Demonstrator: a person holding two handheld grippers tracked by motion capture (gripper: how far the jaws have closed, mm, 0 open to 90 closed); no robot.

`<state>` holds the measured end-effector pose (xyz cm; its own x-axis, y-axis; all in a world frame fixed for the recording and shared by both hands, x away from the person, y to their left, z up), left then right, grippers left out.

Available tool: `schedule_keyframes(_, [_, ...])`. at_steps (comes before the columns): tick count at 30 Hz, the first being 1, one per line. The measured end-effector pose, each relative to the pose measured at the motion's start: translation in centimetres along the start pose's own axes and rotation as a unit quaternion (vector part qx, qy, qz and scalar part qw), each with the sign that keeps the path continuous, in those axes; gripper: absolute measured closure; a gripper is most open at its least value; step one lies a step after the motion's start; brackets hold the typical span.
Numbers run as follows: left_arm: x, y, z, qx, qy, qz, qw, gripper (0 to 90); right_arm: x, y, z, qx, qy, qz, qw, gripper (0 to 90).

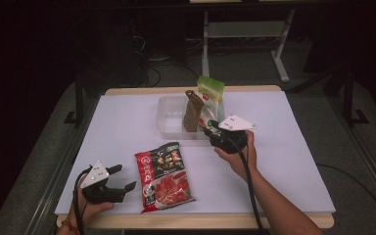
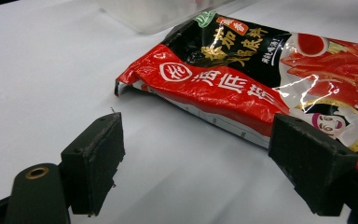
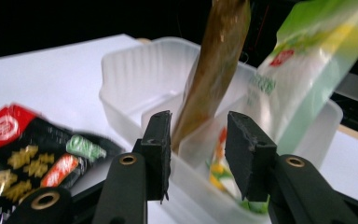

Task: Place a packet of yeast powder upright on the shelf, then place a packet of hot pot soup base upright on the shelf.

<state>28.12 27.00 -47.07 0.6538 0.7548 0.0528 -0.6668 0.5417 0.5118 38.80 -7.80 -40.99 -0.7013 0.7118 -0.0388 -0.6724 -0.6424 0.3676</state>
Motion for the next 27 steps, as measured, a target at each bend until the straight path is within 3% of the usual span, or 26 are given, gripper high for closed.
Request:
schedule_keyframes(10, [-0.1, -0.2, 0.4, 0.003, 0.008, -0.004, 1.0000, 17.6, 0.3, 2.2, -2.0, 0.028, 0.020, 0.038, 0.9987, 55.8])
schedule_keyframes(14, [-0.3, -0.5, 0.5, 0.008, 0.005, -0.007, 0.9999, 17.6, 0.5, 2.9, -2.6, 0.025, 0.015, 0.052, 0.9982, 54.0])
schedule_keyframes(27, [-0.5, -1.2, 0.7, 0.017, 0.013, -0.022, 0.9995, 17.6, 1.6, 2.6, -3.3, 0.051, 0.023, 0.094, 0.9940, 47.4])
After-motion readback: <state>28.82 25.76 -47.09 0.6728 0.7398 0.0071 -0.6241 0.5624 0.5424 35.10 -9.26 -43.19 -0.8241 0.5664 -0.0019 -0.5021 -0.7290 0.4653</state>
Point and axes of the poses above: each handheld gripper's, and its own axes: y roughly backward along the jaws, z roughly out of its top, x roughly to its left, the point moved 5 cm from there along -y, roughly forward along the jaws, and after that the axes turned 5 degrees about z, right-handed, at the moved point
